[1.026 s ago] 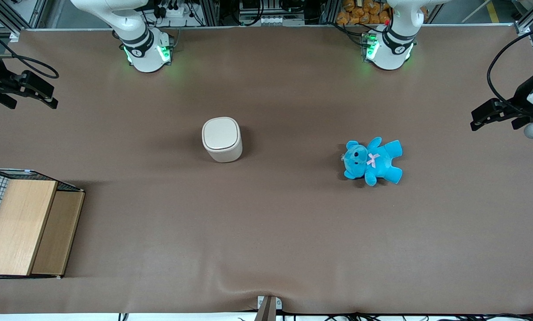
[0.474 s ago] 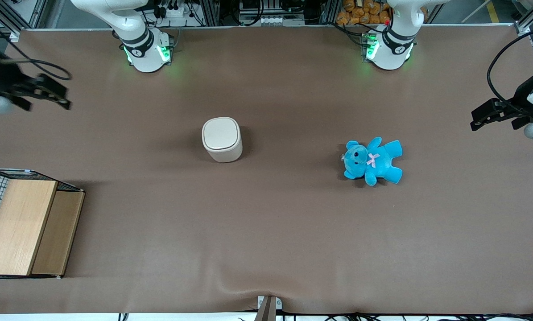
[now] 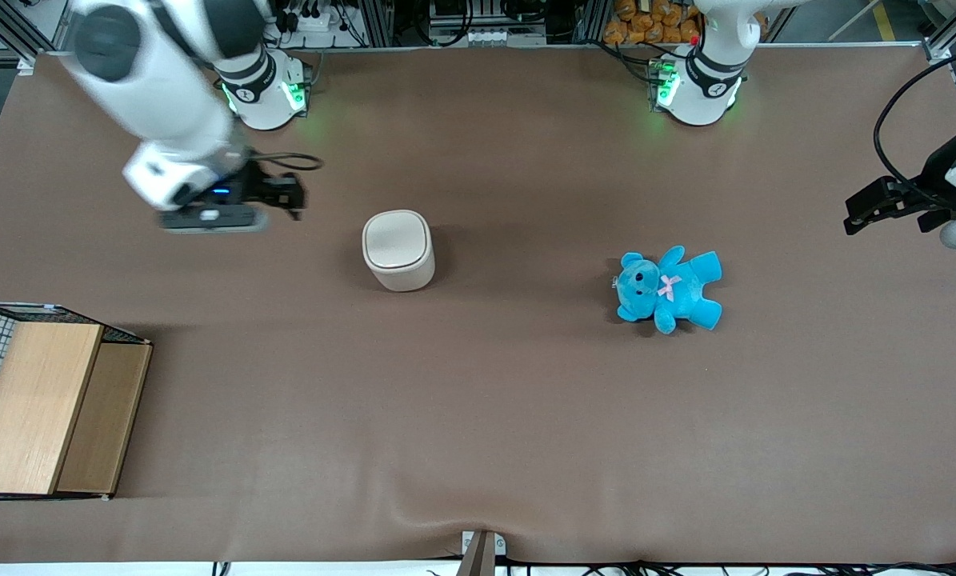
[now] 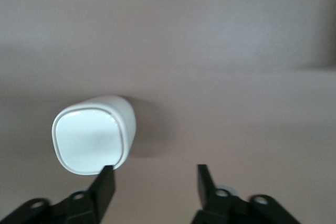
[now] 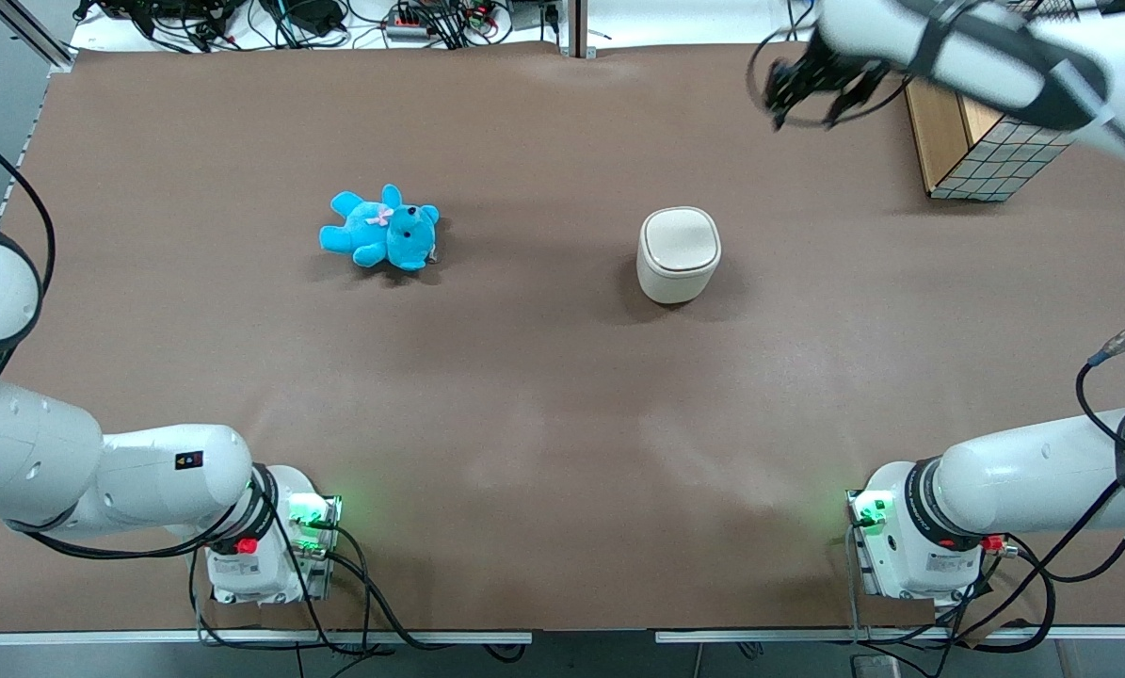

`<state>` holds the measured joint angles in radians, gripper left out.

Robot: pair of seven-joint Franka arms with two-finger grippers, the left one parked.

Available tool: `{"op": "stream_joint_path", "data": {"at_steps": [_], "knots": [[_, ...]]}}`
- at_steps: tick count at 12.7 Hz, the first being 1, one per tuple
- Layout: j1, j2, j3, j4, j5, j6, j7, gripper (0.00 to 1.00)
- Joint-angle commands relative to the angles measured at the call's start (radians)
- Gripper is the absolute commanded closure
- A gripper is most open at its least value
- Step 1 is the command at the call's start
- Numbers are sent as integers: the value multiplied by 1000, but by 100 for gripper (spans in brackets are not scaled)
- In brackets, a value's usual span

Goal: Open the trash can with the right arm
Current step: 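Move the right gripper down over the white trash can's lid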

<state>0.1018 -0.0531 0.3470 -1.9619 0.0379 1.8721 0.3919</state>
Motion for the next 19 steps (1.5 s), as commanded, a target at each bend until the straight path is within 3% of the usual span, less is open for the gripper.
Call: {"op": "stream_joint_path", "data": {"at_steps": [1, 3, 4, 7, 13, 19], "knots": [[-8, -28, 97, -156, -3, 140, 19, 82], [-5, -19, 121, -235, -3, 260, 19, 98], [1, -5, 122, -239, -3, 283, 19, 100], [27, 56, 121, -242, -18, 343, 19, 100], [72, 182, 119, -238, -154, 453, 125, 100], [78, 222, 115, -238, -170, 484, 131, 100]]}}
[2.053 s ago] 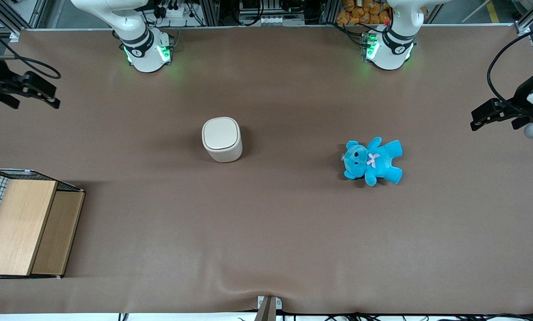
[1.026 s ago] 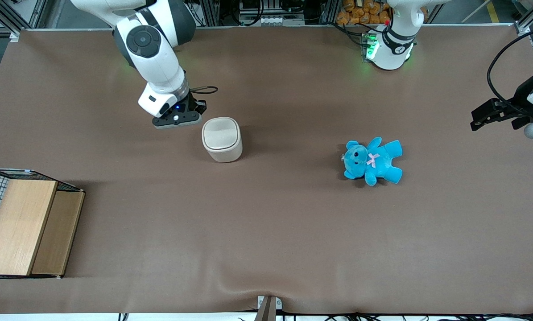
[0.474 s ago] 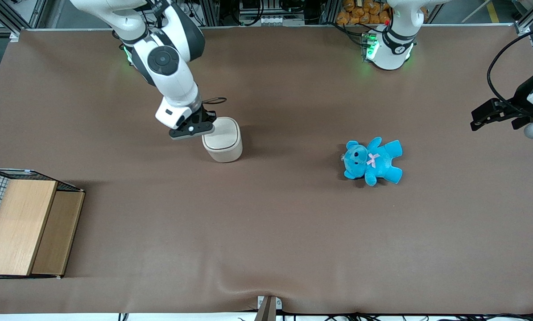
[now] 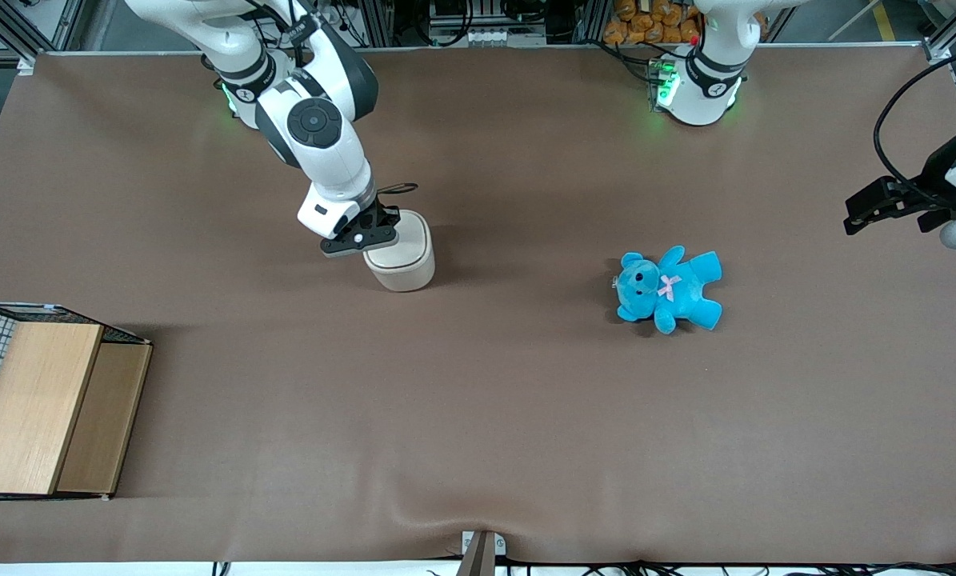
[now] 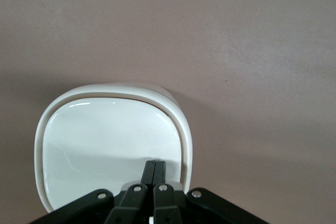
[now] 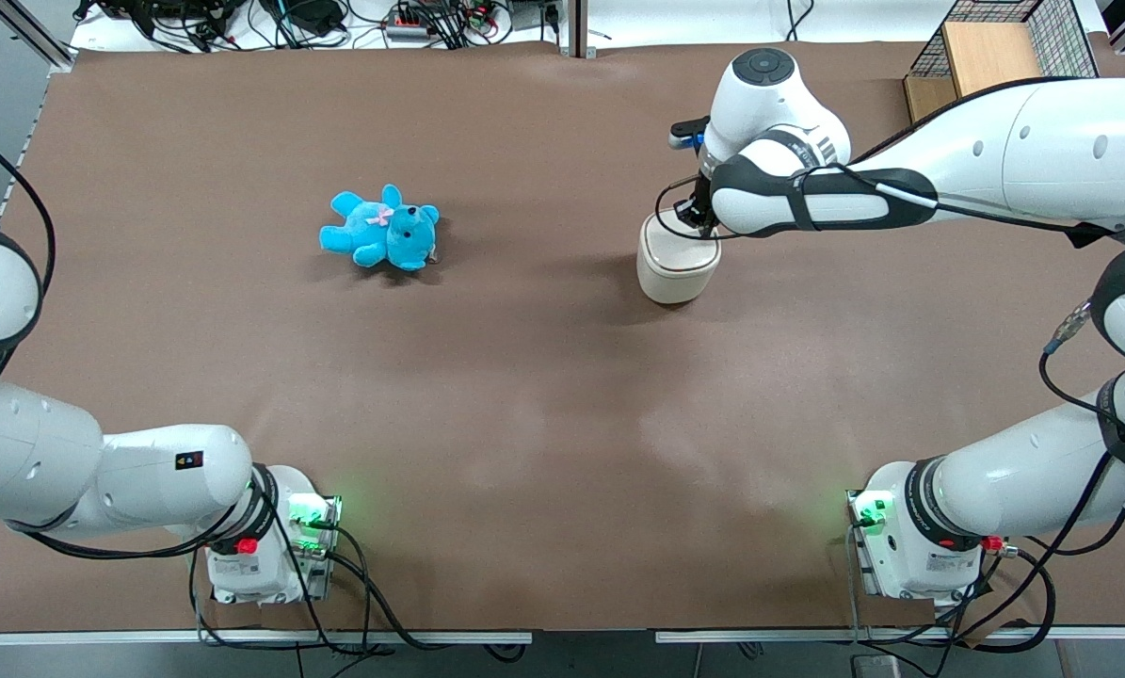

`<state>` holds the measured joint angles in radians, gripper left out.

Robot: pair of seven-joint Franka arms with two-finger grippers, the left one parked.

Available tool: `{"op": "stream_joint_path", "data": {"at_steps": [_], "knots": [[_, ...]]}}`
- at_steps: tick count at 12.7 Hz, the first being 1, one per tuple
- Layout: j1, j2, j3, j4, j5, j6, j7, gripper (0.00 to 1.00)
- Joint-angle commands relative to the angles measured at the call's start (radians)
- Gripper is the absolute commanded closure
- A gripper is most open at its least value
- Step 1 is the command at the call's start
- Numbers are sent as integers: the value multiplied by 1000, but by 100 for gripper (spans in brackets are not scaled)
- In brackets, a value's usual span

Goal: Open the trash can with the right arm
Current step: 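Grip the lid's rim with the right gripper fingers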

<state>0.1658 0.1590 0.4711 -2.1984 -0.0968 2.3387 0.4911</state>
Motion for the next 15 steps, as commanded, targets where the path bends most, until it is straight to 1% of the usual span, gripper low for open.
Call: {"op": "stream_joint_path", "data": {"at_steps": [1, 6, 8, 9, 13, 15], "knots": [[15, 11, -11, -3, -35, 18, 32, 100], [14, 24, -14, -6, -38, 18, 56, 100], [15, 33, -12, -4, -79, 18, 90, 100], [15, 36, -12, -4, -84, 21, 101, 100], [15, 50, -14, -4, -84, 33, 106, 100], [15, 45, -12, 8, -81, 16, 118, 100]]}}
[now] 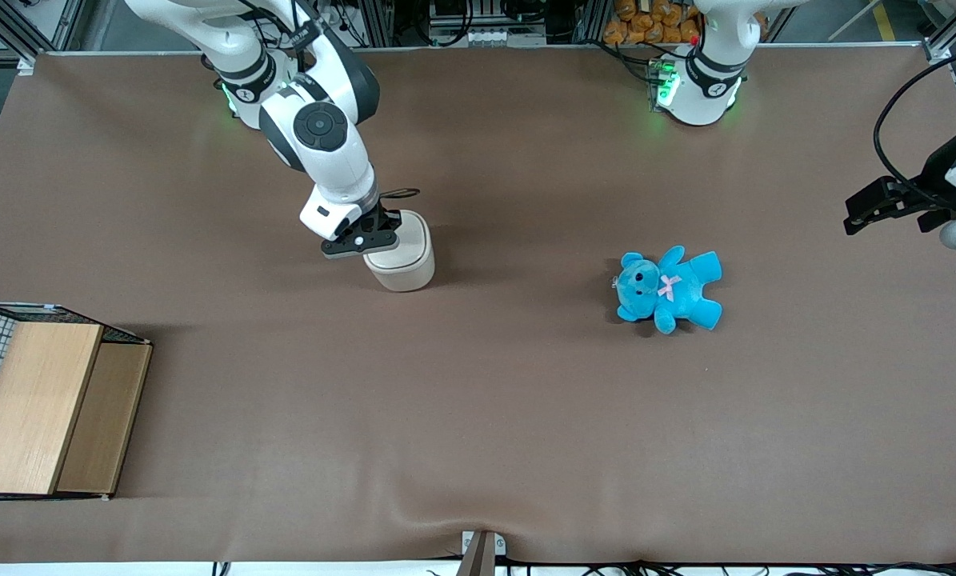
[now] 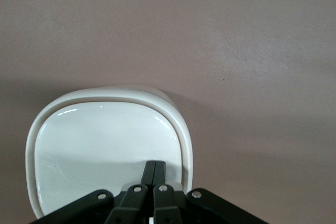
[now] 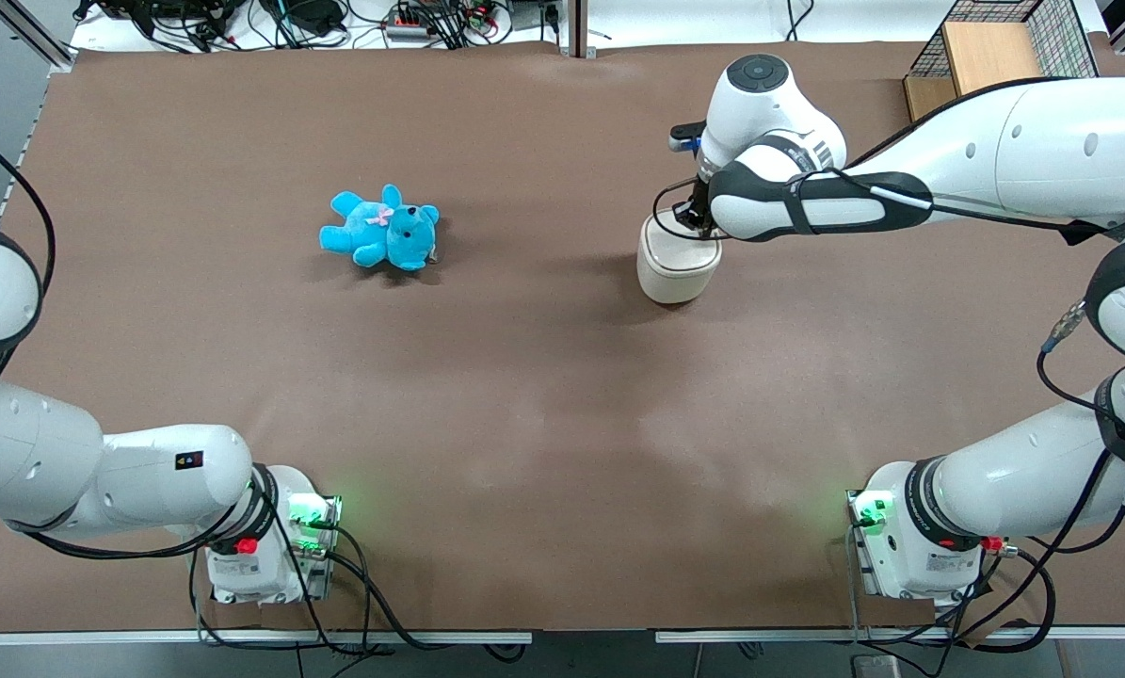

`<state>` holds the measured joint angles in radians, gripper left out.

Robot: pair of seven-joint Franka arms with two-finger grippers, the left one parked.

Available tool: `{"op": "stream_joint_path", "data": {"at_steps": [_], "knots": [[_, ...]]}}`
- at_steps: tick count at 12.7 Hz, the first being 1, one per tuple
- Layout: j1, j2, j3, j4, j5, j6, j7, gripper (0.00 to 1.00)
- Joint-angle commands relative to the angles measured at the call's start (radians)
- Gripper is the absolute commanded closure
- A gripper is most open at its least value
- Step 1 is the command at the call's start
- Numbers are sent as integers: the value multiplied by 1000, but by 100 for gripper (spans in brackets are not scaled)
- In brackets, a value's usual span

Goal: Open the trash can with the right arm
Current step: 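Pull the lid off the trash can with the right gripper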

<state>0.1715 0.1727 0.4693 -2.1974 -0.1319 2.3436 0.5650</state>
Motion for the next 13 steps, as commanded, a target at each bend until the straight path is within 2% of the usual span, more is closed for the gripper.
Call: {"op": "stream_joint_path", "data": {"at_steps": [1, 2, 4, 6, 7, 8, 9, 10, 11, 13], "knots": [[6, 22, -11, 21, -37, 8, 42, 100], [6, 14, -9, 51, -31, -24, 39, 100], [6, 1, -8, 164, 20, -180, 42, 100], [5, -16, -6, 264, 34, -292, 39, 92], [-3, -34, -6, 306, 34, -350, 36, 85], [-15, -57, -9, 344, 34, -415, 29, 73], [-39, -79, -12, 381, 34, -476, 6, 42], [-52, -103, -43, 418, 35, -533, -28, 16], [-52, -133, -90, 441, 35, -582, -57, 0], [-52, -189, -153, 452, 35, -601, -112, 0]]}}
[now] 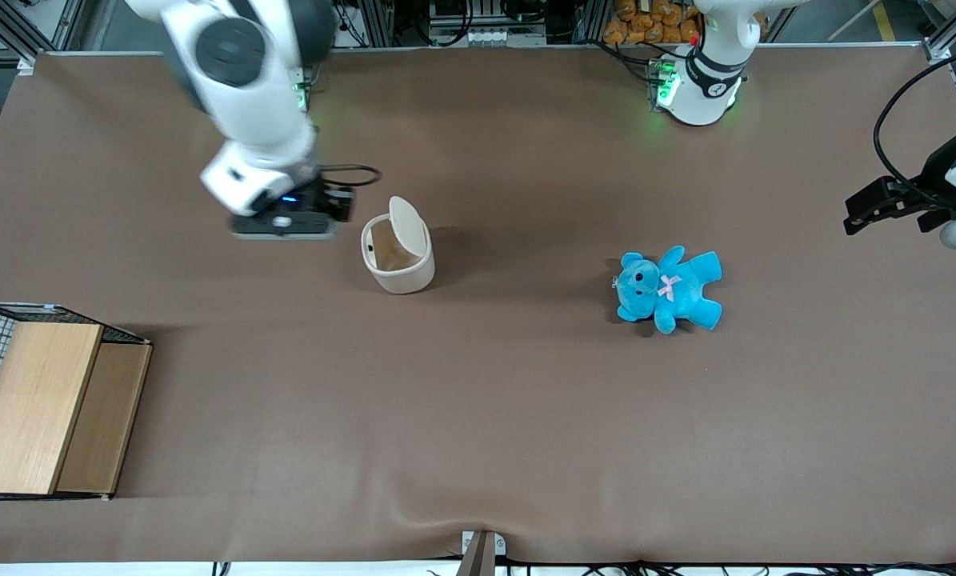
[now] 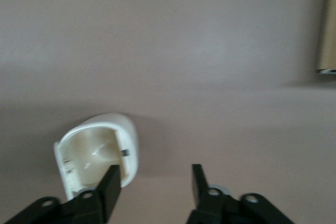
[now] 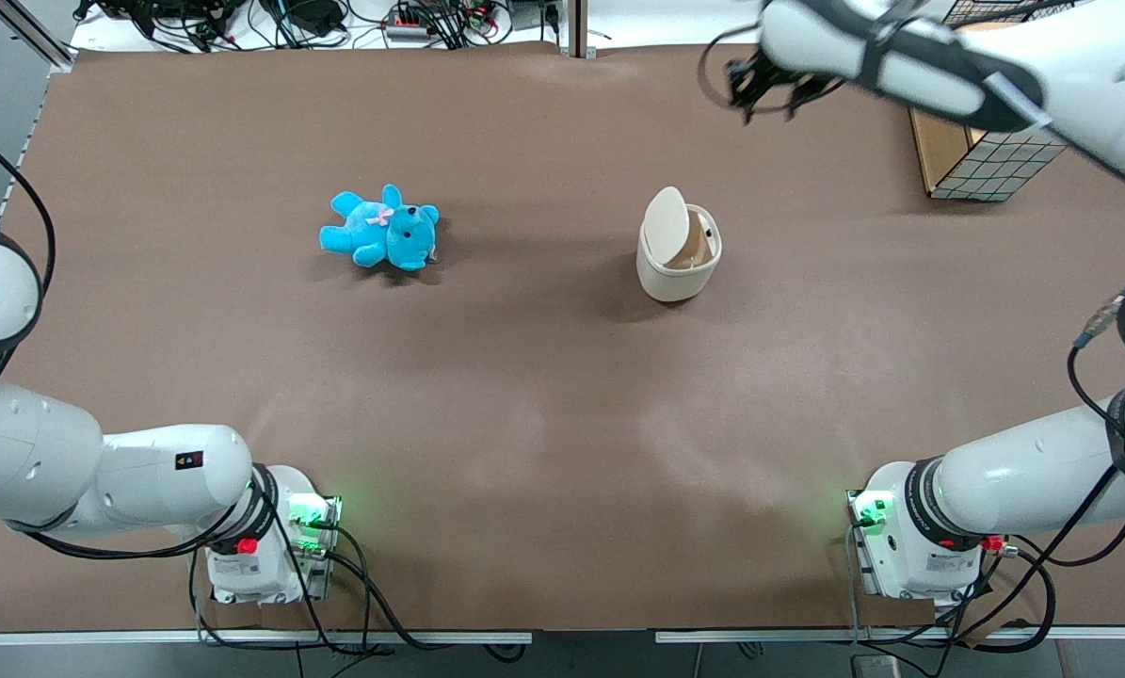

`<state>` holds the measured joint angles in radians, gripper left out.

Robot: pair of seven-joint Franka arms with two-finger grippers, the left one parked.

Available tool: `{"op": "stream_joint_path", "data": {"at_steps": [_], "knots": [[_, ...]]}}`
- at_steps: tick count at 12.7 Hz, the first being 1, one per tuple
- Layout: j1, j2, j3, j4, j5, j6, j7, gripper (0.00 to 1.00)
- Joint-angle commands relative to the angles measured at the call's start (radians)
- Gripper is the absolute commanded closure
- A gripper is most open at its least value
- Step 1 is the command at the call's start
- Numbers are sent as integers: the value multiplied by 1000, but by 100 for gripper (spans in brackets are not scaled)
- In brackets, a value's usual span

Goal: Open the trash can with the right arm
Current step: 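Pull the lid off the trash can with the right gripper, then carry the lid away from the can and raise the right arm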

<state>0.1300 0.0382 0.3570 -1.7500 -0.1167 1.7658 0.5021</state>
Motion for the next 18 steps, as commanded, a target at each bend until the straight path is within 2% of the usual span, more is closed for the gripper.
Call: {"op": "stream_joint_path", "data": {"at_steps": [1, 4, 7, 10, 13, 18], "knots": [[-12, -75, -67, 15, 22, -26, -54, 0], [-12, -109, -148, 76, 28, -93, -101, 0], [-35, -129, -288, 190, 165, -250, -253, 0], [-56, -146, -393, 205, 172, -299, -425, 0], [-44, -146, -490, 198, 169, -319, -505, 0], [-33, -144, -497, 198, 155, -321, -551, 0]]}}
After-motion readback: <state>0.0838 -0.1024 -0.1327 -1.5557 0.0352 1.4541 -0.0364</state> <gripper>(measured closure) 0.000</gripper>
